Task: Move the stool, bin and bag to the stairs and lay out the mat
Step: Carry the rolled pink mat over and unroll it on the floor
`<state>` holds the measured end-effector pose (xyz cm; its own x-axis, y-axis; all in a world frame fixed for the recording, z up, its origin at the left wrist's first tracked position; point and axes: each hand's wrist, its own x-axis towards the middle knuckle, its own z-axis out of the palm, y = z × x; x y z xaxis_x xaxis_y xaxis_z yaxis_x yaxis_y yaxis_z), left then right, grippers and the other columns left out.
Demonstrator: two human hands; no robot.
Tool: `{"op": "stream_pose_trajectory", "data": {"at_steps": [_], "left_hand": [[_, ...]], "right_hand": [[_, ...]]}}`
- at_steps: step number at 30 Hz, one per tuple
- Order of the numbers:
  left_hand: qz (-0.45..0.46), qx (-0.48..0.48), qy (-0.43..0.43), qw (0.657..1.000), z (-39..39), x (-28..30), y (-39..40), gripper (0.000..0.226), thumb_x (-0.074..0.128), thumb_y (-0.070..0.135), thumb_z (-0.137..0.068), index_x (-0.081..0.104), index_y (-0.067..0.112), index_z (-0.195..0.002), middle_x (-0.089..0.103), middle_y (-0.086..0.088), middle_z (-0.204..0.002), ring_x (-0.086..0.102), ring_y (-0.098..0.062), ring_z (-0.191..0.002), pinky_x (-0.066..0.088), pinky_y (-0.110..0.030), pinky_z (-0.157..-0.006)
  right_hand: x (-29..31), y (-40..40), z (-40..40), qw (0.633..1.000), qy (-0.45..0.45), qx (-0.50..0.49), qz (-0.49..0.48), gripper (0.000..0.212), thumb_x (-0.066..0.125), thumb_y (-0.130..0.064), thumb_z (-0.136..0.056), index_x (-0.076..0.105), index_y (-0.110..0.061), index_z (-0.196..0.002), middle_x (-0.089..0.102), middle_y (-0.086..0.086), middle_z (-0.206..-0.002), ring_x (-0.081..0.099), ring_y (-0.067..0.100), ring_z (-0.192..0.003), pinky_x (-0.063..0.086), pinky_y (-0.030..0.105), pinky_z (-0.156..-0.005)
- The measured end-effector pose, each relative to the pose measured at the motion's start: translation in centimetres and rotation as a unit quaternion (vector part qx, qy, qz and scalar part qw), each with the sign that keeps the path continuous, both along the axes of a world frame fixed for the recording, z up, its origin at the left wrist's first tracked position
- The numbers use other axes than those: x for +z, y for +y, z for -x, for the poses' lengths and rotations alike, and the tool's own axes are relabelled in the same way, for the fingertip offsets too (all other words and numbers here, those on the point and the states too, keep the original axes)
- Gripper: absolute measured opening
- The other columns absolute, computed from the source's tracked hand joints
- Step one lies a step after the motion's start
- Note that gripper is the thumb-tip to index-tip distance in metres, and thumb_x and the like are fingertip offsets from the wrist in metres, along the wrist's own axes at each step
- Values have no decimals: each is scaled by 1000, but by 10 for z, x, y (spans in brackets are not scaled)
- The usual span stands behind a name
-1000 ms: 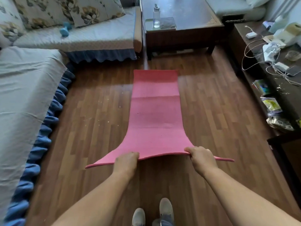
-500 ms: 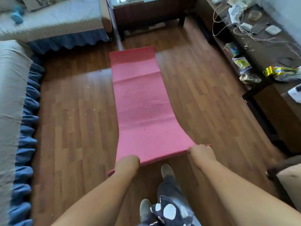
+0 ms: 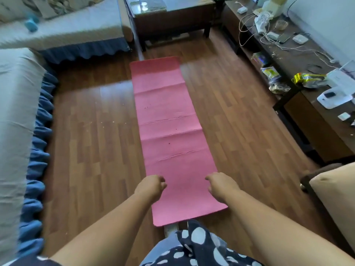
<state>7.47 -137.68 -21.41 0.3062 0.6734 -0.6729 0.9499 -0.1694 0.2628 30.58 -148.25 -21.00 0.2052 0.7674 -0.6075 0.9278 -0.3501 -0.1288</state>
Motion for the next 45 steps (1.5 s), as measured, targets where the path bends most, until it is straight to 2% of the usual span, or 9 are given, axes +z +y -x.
{"op": "stream_pose_trajectory", "data": {"at_steps": [6, 9, 11, 17, 21, 25, 32, 39, 45], "left_hand": [[68, 301, -199, 930, -8, 16, -58, 43, 50, 50, -94, 64, 15, -115, 65, -9, -121, 62, -30, -109, 48, -43, -98], [122, 434, -239, 860, -6, 23, -85, 35, 49, 55, -93, 58, 21, -92, 60, -8, -104, 58, -25, -91, 46, -35, -85], [149, 484, -251, 825, -2, 28, -100, 41, 50, 55, -93, 58, 15, -102, 58, -9, -104, 53, -24, -88, 42, -35, -78], [147, 522, -250, 802, 22, 45, -119, 64, 48, 57, -93, 54, 6, -130, 61, -9, -121, 58, -26, -105, 45, -39, -84], [131, 538, -263, 790, 45, 54, -115, 59, 47, 55, -94, 55, 8, -129, 61, -9, -121, 58, -25, -104, 46, -37, -83], [130, 563, -273, 769, 83, 57, -107, 55, 47, 57, -93, 57, 12, -123, 63, -6, -113, 58, -26, -107, 46, -38, -87], [132, 607, -291, 727, 178, 53, -61, 55, 47, 60, -92, 56, 14, -120, 63, -7, -116, 58, -28, -116, 45, -38, -90], [140, 591, -309, 732, 280, 54, 25, 66, 48, 61, -91, 54, 11, -133, 59, -10, -132, 55, -30, -123, 43, -43, -101], [139, 596, -318, 724, 344, 63, 89, 58, 46, 56, -94, 55, 11, -129, 61, -11, -129, 55, -32, -123, 42, -43, -101]], "right_hand": [[12, -25, 20, 981, 140, -113, -67, 48, 46, -39, -100, 47, -17, -142, 52, 7, -142, 51, 29, -127, 43, 42, -103], [14, -48, 27, 945, 231, -220, -75, 51, 42, -43, -101, 46, -12, -142, 51, 9, -143, 49, 29, -129, 40, 40, -105], [17, -62, 28, 923, 256, -278, -75, 49, 39, -44, -102, 53, -9, -132, 57, 14, -131, 53, 32, -117, 43, 42, -101], [27, -70, 32, 896, 284, -327, -96, 51, 36, -49, -100, 58, -3, -108, 59, 15, -98, 53, 29, -83, 47, 42, -80], [29, -55, 51, 863, 322, -384, -67, 53, 36, -51, -99, 55, -6, -119, 60, 18, -117, 59, 41, -108, 49, 55, -96], [30, -29, 86, 842, 357, -404, -34, 57, 38, -51, -100, 46, -10, -138, 56, 12, -118, 59, 35, -103, 49, 52, -96], [47, 45, 178, 856, 368, -359, -40, 50, 38, -49, -100, 54, -7, -123, 54, 22, -134, 54, 42, -121, 46, 55, -101], [49, 125, 280, 873, 337, -345, -73, 49, 35, -50, -99, 53, -12, -123, 58, 15, -123, 58, 38, -109, 49, 55, -96], [55, 178, 340, 880, 311, -339, -116, 41, 35, -52, -98, 54, -16, -99, 62, 12, -113, 60, 35, -105, 48, 45, -92]]}}
